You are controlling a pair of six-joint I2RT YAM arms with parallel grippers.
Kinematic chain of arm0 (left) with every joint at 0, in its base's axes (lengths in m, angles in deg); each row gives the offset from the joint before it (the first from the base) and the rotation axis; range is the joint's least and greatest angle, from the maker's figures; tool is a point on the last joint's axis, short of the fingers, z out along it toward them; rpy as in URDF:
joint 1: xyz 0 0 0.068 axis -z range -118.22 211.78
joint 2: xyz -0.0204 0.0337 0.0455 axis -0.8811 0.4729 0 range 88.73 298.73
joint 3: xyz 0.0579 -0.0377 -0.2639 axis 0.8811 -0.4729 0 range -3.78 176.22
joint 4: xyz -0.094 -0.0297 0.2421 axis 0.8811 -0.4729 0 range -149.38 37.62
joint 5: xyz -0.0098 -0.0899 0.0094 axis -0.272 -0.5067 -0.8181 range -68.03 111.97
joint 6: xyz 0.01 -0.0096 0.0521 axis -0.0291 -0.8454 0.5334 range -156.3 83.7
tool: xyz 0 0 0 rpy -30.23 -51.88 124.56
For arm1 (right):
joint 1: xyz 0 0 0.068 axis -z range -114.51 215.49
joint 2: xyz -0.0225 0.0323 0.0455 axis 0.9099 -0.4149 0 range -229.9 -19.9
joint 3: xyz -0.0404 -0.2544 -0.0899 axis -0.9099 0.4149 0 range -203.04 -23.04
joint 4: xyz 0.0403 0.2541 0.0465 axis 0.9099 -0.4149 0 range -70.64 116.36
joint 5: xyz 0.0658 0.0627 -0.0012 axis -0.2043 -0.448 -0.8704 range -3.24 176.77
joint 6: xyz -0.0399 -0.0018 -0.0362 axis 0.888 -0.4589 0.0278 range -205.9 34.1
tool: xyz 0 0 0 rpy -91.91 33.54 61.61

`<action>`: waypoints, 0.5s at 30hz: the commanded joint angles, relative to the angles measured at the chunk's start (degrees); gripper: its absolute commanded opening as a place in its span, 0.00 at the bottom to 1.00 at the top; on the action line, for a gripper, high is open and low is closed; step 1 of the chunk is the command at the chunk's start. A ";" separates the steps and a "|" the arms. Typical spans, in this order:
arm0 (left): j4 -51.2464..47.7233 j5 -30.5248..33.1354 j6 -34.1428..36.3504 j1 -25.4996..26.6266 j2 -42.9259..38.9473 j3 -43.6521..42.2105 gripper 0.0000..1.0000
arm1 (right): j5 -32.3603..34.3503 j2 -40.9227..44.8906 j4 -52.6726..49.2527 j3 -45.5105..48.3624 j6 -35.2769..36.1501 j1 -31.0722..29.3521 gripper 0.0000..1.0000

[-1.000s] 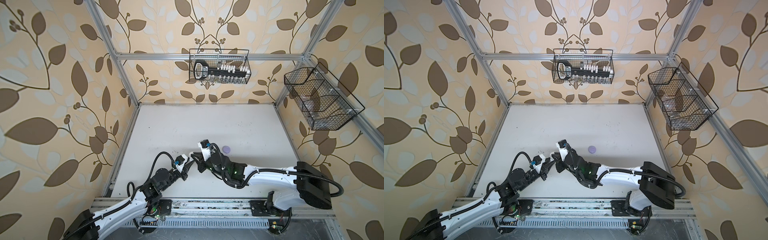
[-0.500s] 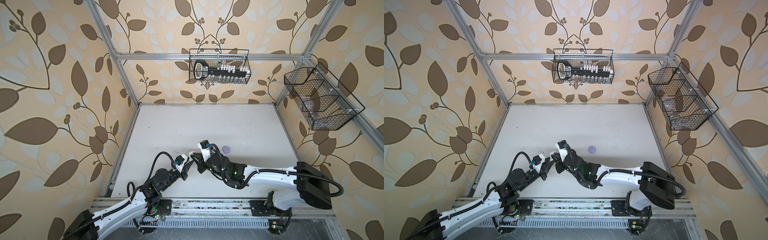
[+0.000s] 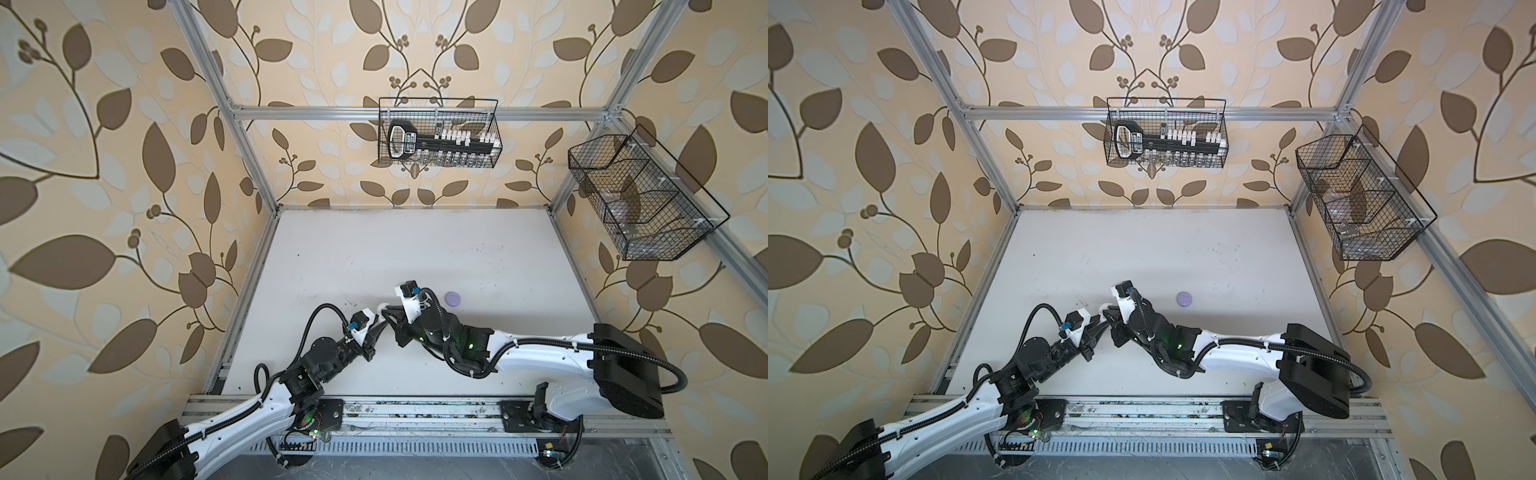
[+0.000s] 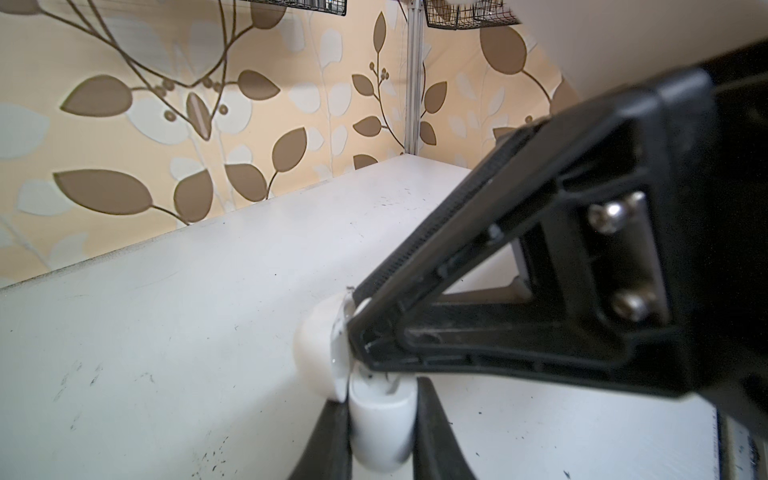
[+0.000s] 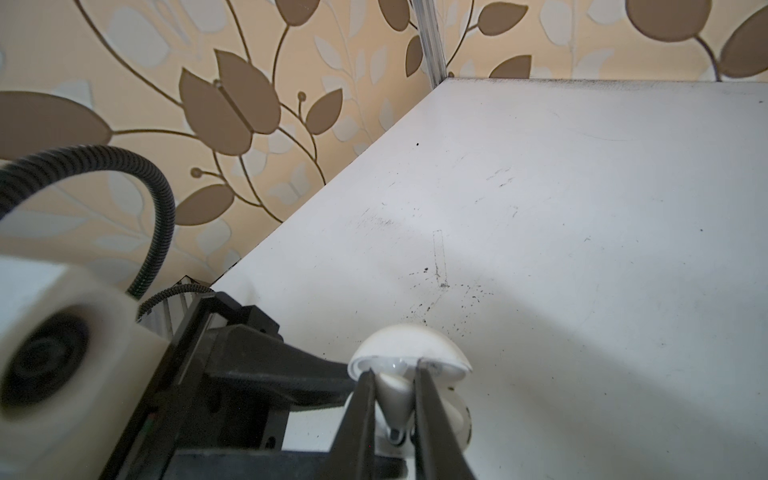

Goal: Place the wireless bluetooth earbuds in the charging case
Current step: 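Lower the earbud into the open case held by the left gripper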

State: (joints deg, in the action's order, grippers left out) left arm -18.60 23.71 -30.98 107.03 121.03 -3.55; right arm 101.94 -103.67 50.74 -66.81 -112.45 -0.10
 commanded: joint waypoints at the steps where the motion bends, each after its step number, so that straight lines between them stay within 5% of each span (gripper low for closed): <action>1: 3.31 0.94 -0.66 -0.61 -0.92 0.63 0.00 | -2.43 -0.60 -2.14 1.10 -0.44 -1.22 0.16; 15: 3.38 1.06 -0.80 -0.59 -0.92 0.56 0.00 | -2.96 -0.83 -3.59 0.58 -0.17 -1.23 0.20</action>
State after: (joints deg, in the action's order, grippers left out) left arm -18.84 23.64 -30.98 107.05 121.03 -3.55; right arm 101.31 -103.67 50.23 -66.81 -112.54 -0.18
